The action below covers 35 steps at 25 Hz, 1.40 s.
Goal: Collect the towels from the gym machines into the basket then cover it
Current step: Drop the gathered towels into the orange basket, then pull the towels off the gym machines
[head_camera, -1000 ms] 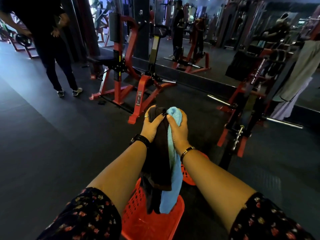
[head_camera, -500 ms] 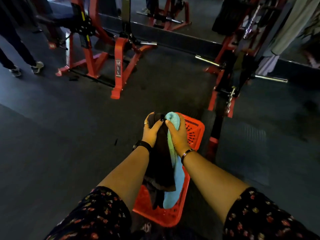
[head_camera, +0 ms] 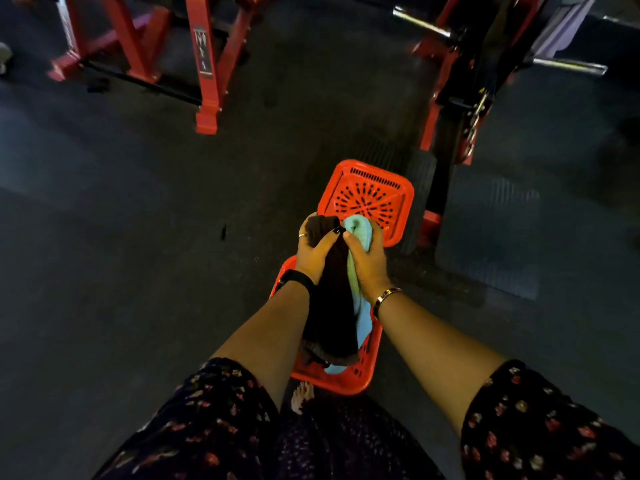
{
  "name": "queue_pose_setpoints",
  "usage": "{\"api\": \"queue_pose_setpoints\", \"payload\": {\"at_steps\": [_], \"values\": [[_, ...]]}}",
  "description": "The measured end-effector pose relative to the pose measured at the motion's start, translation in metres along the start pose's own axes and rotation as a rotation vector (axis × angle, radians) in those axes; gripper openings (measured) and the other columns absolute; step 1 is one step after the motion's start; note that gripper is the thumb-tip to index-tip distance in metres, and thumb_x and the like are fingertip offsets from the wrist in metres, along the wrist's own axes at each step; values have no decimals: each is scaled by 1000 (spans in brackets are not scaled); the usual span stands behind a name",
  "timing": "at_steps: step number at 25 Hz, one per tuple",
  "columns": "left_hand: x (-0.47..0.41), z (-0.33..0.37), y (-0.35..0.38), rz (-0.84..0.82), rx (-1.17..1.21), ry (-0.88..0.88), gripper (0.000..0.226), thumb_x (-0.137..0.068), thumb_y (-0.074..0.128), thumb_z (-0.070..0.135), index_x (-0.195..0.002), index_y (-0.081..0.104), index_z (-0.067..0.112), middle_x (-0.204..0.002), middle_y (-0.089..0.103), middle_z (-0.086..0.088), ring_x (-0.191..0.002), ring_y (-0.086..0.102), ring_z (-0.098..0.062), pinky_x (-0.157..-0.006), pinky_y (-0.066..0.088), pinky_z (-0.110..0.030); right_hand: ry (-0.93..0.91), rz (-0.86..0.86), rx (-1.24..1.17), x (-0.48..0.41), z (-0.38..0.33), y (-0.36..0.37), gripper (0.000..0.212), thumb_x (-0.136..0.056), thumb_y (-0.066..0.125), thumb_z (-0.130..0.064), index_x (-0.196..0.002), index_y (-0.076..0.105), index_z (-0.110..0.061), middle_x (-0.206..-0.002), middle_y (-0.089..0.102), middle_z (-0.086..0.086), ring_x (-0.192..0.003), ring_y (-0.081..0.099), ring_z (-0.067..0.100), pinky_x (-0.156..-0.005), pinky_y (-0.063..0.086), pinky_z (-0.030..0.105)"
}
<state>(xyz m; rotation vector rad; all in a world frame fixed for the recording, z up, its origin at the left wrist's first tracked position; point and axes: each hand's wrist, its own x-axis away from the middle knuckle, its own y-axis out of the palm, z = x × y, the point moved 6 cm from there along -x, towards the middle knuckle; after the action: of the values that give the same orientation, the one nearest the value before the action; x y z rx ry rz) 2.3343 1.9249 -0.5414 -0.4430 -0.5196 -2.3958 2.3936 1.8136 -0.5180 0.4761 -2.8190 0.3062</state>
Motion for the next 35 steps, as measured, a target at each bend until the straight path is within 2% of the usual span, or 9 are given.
{"api": "queue_pose_setpoints", "payload": {"at_steps": [5, 9, 16, 21, 23, 26, 28, 32, 35], "values": [[-7, -42, -19, -44, -166, -101, 55, -90, 55, 1, -138, 32, 16, -106, 58, 0, -93, 57, -4, -69, 49, -7, 219, -29, -81, -2, 66, 15, 51, -89, 63, -17, -134, 41, -17, -112, 61, 5, -103, 60, 18, -88, 49, 28], [-21, -77, -39, -67, -292, -258, 63, -85, 67, 17, -140, 37, 15, -125, 59, -11, -117, 56, -22, -99, 45, -32, 327, -34, -61, -7, 105, 23, 47, -89, 60, -9, -132, 41, -15, -101, 60, -2, -89, 60, 7, -70, 49, 12], [-48, -154, -83, 50, -251, -471, 72, -63, 64, 60, -114, 64, 9, -116, 67, -16, -109, 62, -28, -104, 42, -49, 581, -166, 77, -2, 142, 28, 64, -86, 56, 1, -144, 30, -13, -124, 52, 11, -117, 51, 24, -99, 42, 35], [-20, -78, -56, 59, -115, -476, 28, -97, 43, 35, -85, 60, 17, -57, 68, 8, -66, 66, -12, -57, 50, -20, 589, -200, 23, -17, 123, 38, 58, -91, 49, -5, -145, 30, -14, -131, 49, 6, -124, 48, 27, -103, 38, 34], [-26, -67, -49, 36, -160, -449, 27, -94, 46, 46, -101, 52, 21, -74, 66, 6, -71, 60, -6, -56, 49, -12, 606, -185, -33, -21, 117, 38, 61, -94, 48, -14, -150, 24, -18, -146, 41, 11, -131, 44, 29, -111, 34, 42], [-43, -72, -43, -14, -138, -424, 96, -57, 60, 84, -134, 47, 30, -141, 49, -1, -123, 51, -19, -105, 41, -38, 550, -198, -74, -23, 92, 34, 56, -98, 42, -19, -150, 23, -20, -146, 38, 8, -136, 36, 26, -106, 31, 34], [-39, -49, -32, -15, -152, -392, 80, -79, 48, 70, -144, 35, 27, -151, 33, 0, -140, 31, -22, -114, 24, -40, 449, -156, -91, -32, 79, 27, 53, -99, 39, -16, -150, 25, -16, -151, 34, 7, -140, 30, 21, -107, 24, 30], [-34, 8, 2, -91, -201, -274, 42, -100, 34, 34, -136, 44, 14, -118, 56, 4, -114, 46, -3, -90, 29, -17, 227, -99, -185, -46, 37, 11, 56, -94, 34, -3, -149, 26, -10, -155, 26, 1, -139, 27, 11, -107, 21, 20], [-30, 58, 31, -118, -138, -173, 25, -101, 32, 26, -84, 50, 24, -50, 64, 21, -51, 57, 16, -51, 39, 2, 134, -47, -281, -52, -6, -7, 64, -86, 42, -11, -149, 27, -13, -156, 28, 5, -140, 28, 14, -113, 21, 26]]}}
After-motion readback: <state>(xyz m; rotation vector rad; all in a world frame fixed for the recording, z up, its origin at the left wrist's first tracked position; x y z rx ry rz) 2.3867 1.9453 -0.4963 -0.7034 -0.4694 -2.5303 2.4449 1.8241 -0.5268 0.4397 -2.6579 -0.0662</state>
